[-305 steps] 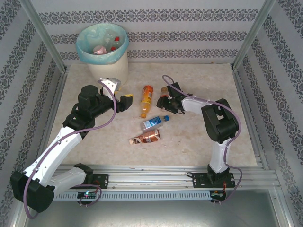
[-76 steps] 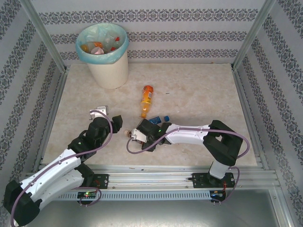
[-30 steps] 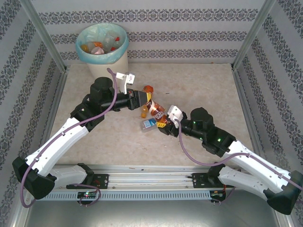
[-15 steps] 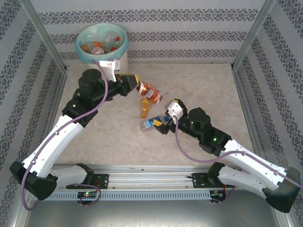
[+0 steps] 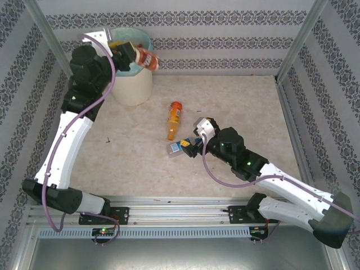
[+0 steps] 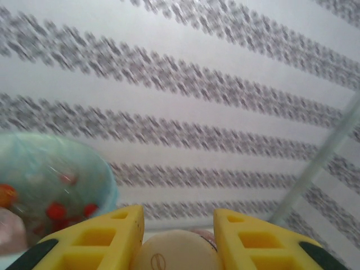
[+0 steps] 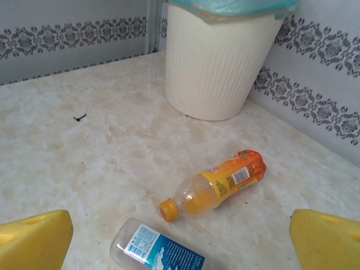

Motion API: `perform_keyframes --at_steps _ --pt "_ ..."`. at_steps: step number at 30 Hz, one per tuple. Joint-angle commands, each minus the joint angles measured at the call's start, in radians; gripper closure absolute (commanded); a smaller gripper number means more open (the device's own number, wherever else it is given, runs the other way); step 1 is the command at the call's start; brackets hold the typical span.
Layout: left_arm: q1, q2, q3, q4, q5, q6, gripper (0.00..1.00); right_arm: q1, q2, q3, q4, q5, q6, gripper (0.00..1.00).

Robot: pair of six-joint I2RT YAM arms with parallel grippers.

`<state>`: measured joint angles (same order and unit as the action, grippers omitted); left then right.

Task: Put the plastic bottles in the bin

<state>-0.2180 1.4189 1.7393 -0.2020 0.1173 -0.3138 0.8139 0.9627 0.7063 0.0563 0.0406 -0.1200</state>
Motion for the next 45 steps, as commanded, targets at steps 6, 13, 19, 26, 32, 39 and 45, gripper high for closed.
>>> perform_keyframes --at_steps 6,13,19,26,32,39,45 --pt "0.129 0.267 0.348 -0.209 -0.041 0.143 1.0 0.004 0.044 -0.006 0.034 0.006 0.015 0.02" --pt "0.137 0.609 0.753 -0.441 0.017 0.204 1.0 0.009 0.116 0.04 0.011 -0.01 -0.013 0.02" --pt "0.138 0.759 0.913 -0.481 -0.006 0.227 1.0 0.029 0.145 0.06 -0.009 0.001 -0.018 0.02" --pt "0.138 0.799 0.907 -0.487 -0.044 0.295 1.0 0.033 0.171 0.061 -0.01 0.018 -0.025 0.02" --pt "0.13 0.858 0.88 -0.55 -0.028 0.343 1.0 0.033 0.224 0.09 -0.012 0.018 -0.023 0.02" --pt "0.107 0.936 0.839 -0.595 -0.057 0.412 1.0 0.052 0.271 0.126 -0.03 0.013 -0.027 0.02" --pt "0.108 1.001 0.836 -0.605 -0.054 0.417 0.98 0.057 0.276 0.13 -0.042 0.033 -0.025 0.02"
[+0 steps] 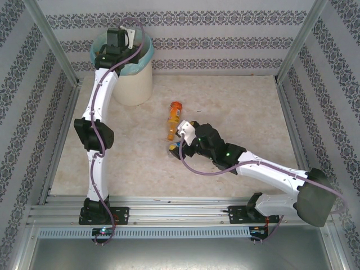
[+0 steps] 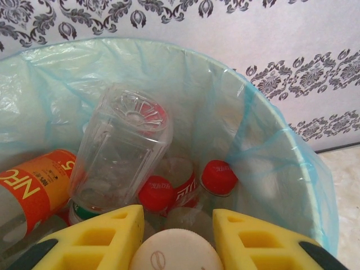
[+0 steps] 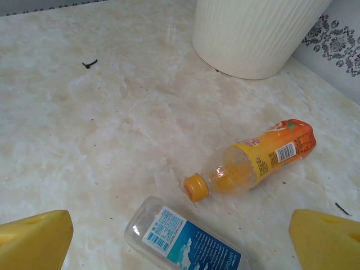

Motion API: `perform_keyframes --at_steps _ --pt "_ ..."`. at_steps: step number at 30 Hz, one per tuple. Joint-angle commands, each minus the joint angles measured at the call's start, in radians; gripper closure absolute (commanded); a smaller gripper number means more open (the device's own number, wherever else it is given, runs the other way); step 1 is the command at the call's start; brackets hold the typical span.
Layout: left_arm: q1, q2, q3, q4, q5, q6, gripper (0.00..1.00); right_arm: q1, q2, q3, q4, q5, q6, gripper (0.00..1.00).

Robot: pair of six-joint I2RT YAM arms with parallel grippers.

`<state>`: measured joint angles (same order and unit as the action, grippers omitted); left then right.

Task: Put the plastic bottles in the bin

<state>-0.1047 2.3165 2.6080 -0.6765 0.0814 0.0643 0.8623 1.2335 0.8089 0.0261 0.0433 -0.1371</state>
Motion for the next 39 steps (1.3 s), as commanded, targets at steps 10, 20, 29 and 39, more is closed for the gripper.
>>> perform_keyframes --at_steps 10,20,29,39 --pt "0.031 0.243 0.099 -0.217 0.015 -0.077 0.84 0.011 0.033 0.036 -0.009 0.035 0.01 0.02" --pt "0.034 0.105 0.107 -0.048 0.197 -0.246 0.37 0.017 0.042 0.077 -0.033 0.026 0.008 0.02" --pt "0.034 -0.1 0.107 0.105 0.153 -0.304 0.3 0.022 0.017 0.086 -0.034 0.072 0.022 0.02" --pt "0.019 -0.239 0.086 0.011 0.193 -0.296 0.33 -0.011 0.022 0.162 -0.145 0.269 0.212 0.02"
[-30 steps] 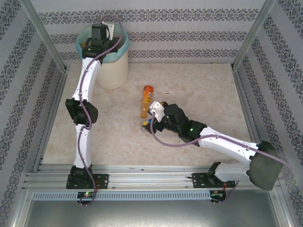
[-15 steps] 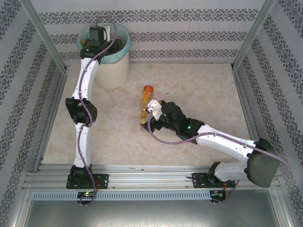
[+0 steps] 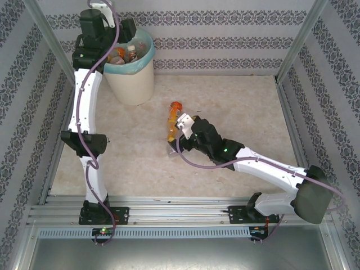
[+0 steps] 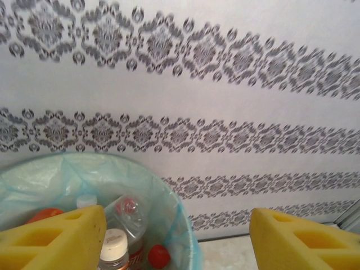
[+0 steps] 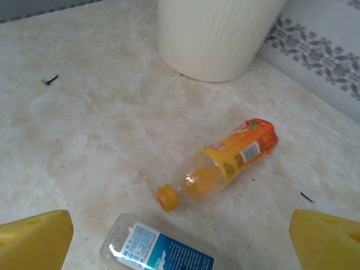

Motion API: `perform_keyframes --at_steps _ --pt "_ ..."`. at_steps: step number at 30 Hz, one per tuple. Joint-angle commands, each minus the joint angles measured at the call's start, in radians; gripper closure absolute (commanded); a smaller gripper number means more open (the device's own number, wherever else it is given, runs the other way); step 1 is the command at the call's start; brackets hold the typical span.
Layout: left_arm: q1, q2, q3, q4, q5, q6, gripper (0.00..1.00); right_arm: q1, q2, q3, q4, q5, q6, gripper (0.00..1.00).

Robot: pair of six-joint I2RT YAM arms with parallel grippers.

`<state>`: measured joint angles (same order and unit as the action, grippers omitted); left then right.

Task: Put the plastic bottles in the bin

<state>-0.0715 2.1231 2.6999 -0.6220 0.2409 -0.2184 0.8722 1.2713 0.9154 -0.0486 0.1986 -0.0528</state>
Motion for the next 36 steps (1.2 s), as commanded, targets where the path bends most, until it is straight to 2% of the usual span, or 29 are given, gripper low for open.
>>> perform_keyframes --at_steps 1,4,7,10,14,16,18,23,29,32,36 --pt "-0.024 -0.063 -0.02 -0.06 0.035 -0.002 0.33 -0.039 -0.013 0.073 -0.108 0.109 0.166 0.02" --pt "-0.074 -0.153 -0.124 -0.099 0.028 0.055 0.34 -0.097 -0.01 0.115 -0.205 0.081 0.299 0.02" --pt "-0.139 -0.285 -0.334 -0.058 -0.015 0.127 0.34 -0.135 -0.01 0.123 -0.249 0.087 0.42 0.02" --pt "-0.194 -0.455 -0.629 0.086 -0.057 0.168 0.34 -0.136 0.002 0.131 -0.286 0.098 0.484 0.02" --pt "-0.233 -0.724 -1.076 0.384 -0.037 0.2 0.35 -0.131 0.043 0.137 -0.337 0.096 0.596 0.02" --pt "-0.242 -0.831 -1.252 0.48 -0.021 0.218 0.35 -0.129 0.054 0.101 -0.309 0.095 0.702 0.02" --pt "-0.251 -0.915 -1.367 0.492 -0.019 0.23 0.35 -0.12 0.068 0.086 -0.327 0.123 0.852 0.02" --pt "-0.267 -1.052 -1.528 0.383 0.05 0.329 0.33 -0.035 0.142 0.119 -0.431 0.233 1.162 0.02" --pt "-0.273 -1.155 -1.64 0.296 0.054 0.459 0.23 0.0 0.328 0.273 -0.603 0.186 1.388 0.02" --pt "-0.272 -1.201 -1.701 0.325 0.037 0.501 0.19 0.001 0.408 0.323 -0.655 0.146 1.46 0.02" --pt "-0.272 -1.262 -1.809 0.452 -0.009 0.513 0.13 0.005 0.484 0.365 -0.644 0.105 1.5 0.02"
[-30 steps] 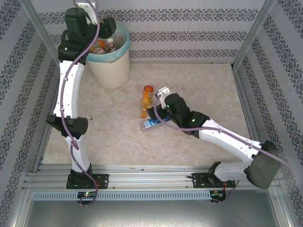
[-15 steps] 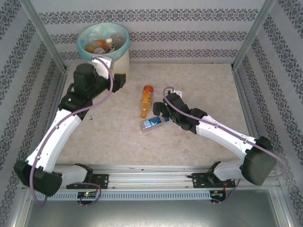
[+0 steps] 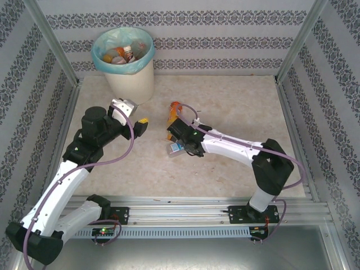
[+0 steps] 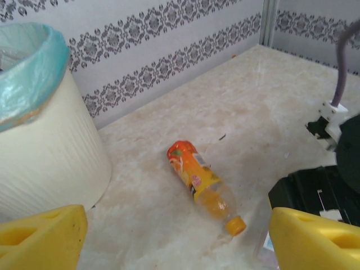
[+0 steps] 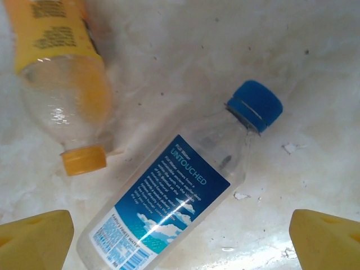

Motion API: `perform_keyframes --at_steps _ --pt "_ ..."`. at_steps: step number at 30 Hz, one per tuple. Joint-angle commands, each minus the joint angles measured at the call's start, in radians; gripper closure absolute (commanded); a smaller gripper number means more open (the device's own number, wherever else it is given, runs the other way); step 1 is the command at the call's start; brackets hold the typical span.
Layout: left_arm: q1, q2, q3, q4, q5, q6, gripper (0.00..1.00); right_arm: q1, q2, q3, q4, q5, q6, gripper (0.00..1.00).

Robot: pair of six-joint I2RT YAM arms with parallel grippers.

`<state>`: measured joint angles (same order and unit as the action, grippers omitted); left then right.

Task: Put the plastic bottles in the bin

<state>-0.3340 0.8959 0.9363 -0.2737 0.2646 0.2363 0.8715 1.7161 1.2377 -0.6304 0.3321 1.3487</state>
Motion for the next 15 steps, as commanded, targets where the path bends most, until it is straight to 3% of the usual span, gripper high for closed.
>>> perform_keyframes --at_steps 1,9,15 --pt "-0.01 -0.04 -0.062 0.119 -0.04 0.058 0.13 0.007 0.057 0.056 -0.063 -0.034 0.103 0.02" --pt "-0.01 -0.047 -0.078 0.11 -0.159 0.051 0.08 0.004 0.214 0.179 -0.082 -0.083 0.113 0.02" --pt "-0.01 -0.069 -0.092 0.126 -0.19 0.056 0.06 0.004 0.241 0.15 -0.095 -0.141 0.153 0.02"
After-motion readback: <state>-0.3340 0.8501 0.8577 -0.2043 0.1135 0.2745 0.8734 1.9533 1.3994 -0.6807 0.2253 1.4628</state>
